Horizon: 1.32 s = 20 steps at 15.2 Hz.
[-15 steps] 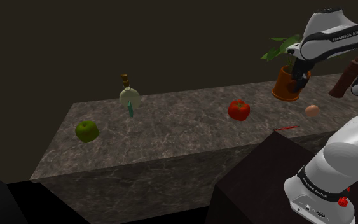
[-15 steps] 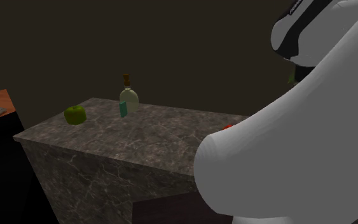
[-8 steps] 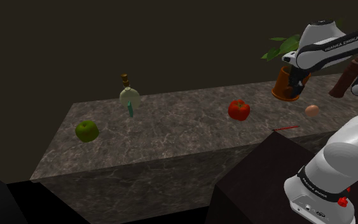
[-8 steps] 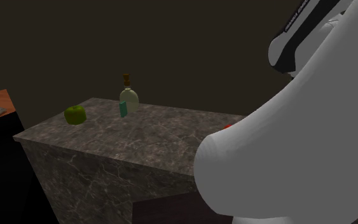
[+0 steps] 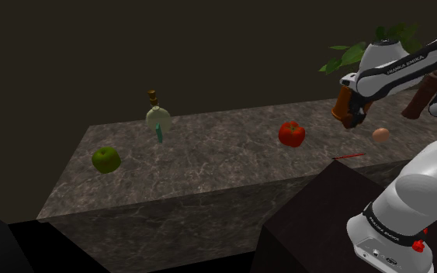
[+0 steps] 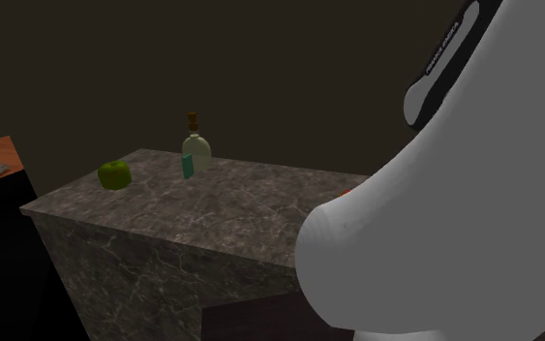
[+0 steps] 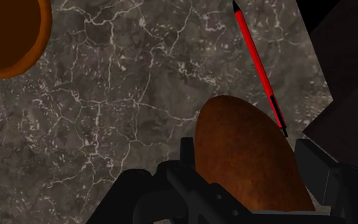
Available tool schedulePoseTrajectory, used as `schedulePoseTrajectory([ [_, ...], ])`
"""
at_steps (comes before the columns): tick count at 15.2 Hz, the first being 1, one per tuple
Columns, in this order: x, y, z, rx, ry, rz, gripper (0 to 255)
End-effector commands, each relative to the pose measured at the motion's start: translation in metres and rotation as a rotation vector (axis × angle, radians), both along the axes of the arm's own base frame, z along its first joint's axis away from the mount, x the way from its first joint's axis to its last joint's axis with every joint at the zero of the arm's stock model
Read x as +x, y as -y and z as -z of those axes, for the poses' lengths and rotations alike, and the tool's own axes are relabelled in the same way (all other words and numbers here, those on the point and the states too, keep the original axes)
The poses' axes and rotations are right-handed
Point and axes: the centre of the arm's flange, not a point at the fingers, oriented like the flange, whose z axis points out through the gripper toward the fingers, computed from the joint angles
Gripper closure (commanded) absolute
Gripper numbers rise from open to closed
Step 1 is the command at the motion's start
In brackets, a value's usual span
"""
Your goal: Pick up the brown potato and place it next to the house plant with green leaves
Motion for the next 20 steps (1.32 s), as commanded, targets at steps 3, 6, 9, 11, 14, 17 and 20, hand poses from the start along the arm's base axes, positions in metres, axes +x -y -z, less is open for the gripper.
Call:
schedulePoseTrajectory([
  [3, -0.001, 0.0, 0.022, 0.0, 0.001, 0.0, 255],
  [6, -0.001, 0.0, 0.038, 0.0, 0.001, 0.0, 255],
  [9, -0.001, 0.0, 0.054, 0.0, 0.001, 0.0, 255],
  [11, -0.001, 0.0, 0.064, 0.0, 0.001, 0.0, 255],
  [14, -0.001, 0.0, 0.08, 0.0, 0.001, 0.0, 255],
  [17, -0.001, 0.0, 0.096, 0.0, 0.001, 0.0, 255],
  [20, -0.001, 0.0, 0.112, 0.0, 0.001, 0.0, 255],
])
